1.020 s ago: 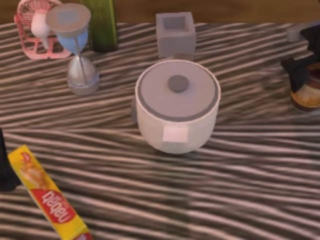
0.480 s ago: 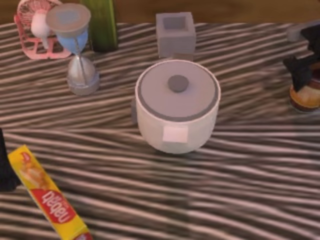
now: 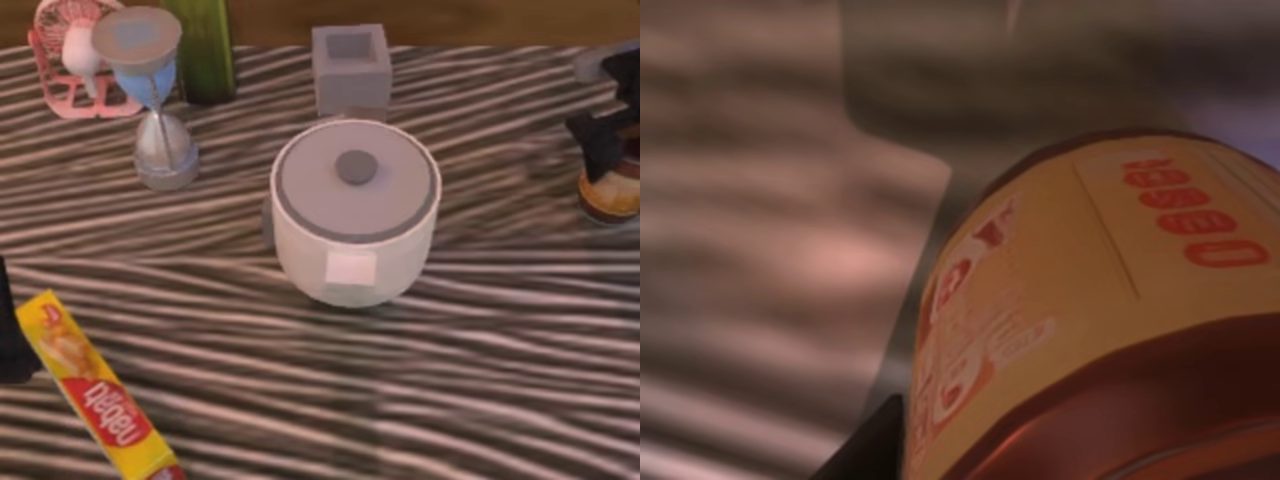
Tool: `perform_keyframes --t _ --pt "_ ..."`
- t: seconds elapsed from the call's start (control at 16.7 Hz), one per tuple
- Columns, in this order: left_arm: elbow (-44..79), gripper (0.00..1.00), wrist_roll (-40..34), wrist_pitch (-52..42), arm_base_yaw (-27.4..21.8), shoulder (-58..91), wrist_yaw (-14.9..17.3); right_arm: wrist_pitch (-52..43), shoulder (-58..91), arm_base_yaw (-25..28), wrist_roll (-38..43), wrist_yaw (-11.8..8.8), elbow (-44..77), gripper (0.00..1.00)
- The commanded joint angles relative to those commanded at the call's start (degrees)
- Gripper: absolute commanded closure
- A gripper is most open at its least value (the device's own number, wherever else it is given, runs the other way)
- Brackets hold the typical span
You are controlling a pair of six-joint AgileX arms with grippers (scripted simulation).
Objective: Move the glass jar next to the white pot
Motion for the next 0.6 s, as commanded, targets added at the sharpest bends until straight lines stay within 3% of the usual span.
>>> perform_keyframes --t 0.6 --pt "0.0 0.00 0.0 0.0 0.0 0.0 0.0 -0.6 -4.2 0.2 0.2 -0.1 -4.1 1.00"
